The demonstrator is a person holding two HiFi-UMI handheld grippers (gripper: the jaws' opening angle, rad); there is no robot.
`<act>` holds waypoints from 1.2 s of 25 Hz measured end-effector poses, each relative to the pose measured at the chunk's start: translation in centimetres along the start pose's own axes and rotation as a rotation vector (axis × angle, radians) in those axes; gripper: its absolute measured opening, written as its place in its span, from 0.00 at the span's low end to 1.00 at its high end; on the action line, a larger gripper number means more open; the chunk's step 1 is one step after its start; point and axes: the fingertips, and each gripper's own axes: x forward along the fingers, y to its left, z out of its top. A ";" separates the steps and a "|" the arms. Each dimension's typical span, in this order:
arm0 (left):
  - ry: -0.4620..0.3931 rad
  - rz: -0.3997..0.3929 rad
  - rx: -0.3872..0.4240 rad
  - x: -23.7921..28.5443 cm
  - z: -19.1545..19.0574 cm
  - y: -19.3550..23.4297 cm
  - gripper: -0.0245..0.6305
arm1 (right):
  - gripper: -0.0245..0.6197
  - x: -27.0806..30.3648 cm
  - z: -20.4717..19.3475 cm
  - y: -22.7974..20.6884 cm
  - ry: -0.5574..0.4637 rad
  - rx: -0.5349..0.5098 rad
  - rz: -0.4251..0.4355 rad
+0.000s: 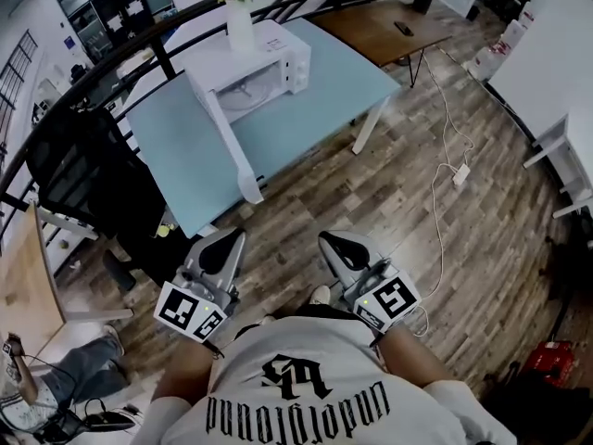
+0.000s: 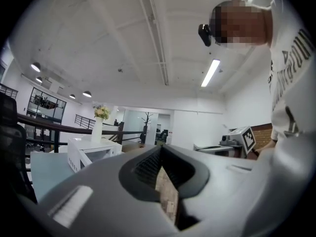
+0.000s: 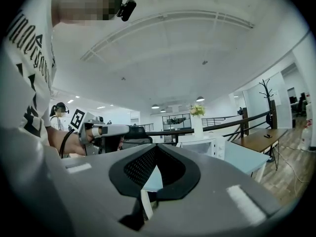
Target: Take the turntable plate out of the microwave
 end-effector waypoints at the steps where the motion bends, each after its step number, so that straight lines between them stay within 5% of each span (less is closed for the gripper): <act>1: 0.005 -0.002 0.001 1.2 -0.1 -0.3 0.11 | 0.04 -0.3 0.2 -1.2 0.002 0.001 0.003; 18: 0.021 -0.043 -0.005 14.5 -1.1 -1.4 0.11 | 0.04 -1.3 0.4 -14.4 0.031 0.037 -0.026; 30: -0.005 -0.043 0.022 21.4 0.0 7.1 0.11 | 0.04 8.1 1.4 -21.0 0.043 0.022 0.001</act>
